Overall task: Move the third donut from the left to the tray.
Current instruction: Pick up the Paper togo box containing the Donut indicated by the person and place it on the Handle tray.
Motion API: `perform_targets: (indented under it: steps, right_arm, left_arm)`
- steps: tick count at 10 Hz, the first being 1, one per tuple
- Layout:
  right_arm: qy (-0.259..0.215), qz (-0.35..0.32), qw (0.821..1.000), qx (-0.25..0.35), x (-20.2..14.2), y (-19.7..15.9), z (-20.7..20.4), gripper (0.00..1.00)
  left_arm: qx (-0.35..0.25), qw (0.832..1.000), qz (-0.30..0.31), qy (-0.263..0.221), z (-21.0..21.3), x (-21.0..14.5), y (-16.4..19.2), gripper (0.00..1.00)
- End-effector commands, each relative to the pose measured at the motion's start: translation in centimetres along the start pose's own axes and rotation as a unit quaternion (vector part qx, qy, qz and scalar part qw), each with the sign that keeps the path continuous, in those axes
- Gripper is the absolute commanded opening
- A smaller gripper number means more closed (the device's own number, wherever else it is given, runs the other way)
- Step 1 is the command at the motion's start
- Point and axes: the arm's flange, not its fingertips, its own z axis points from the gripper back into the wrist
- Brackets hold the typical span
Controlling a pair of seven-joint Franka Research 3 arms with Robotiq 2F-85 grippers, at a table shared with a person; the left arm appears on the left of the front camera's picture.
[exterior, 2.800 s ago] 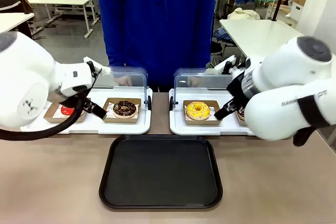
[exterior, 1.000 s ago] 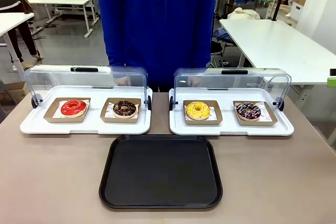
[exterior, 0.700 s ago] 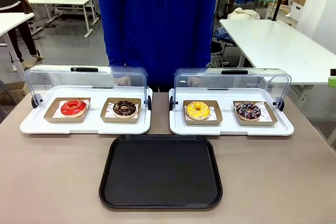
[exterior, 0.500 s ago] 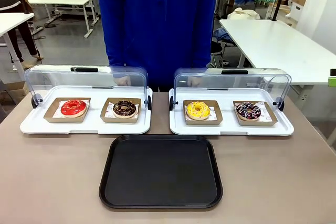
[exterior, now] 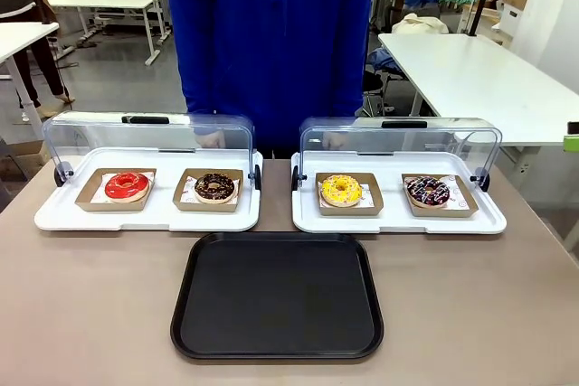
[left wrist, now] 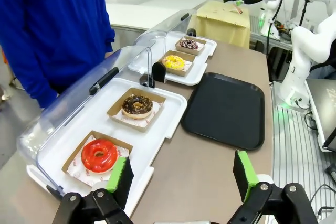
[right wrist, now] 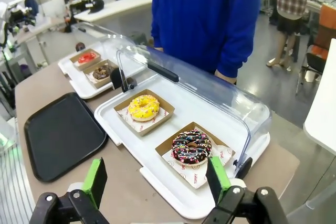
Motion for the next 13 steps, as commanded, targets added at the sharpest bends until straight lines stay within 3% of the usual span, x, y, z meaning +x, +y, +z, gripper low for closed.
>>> perform_targets:
  steps: [1,13]
  right_arm:
    - [-0.004,0.013,1.0,0.001,0.24,-0.2,0.22,1.0]
    - [-0.004,0.013,1.0,0.001,0.24,-0.2,0.22,1.0]
  left_arm:
    - [-0.005,1.0,-0.006,-0.008,0.26,0.07,0.05,1.0]
    - [-0.005,1.0,-0.006,-0.008,0.26,0.07,0.05,1.0]
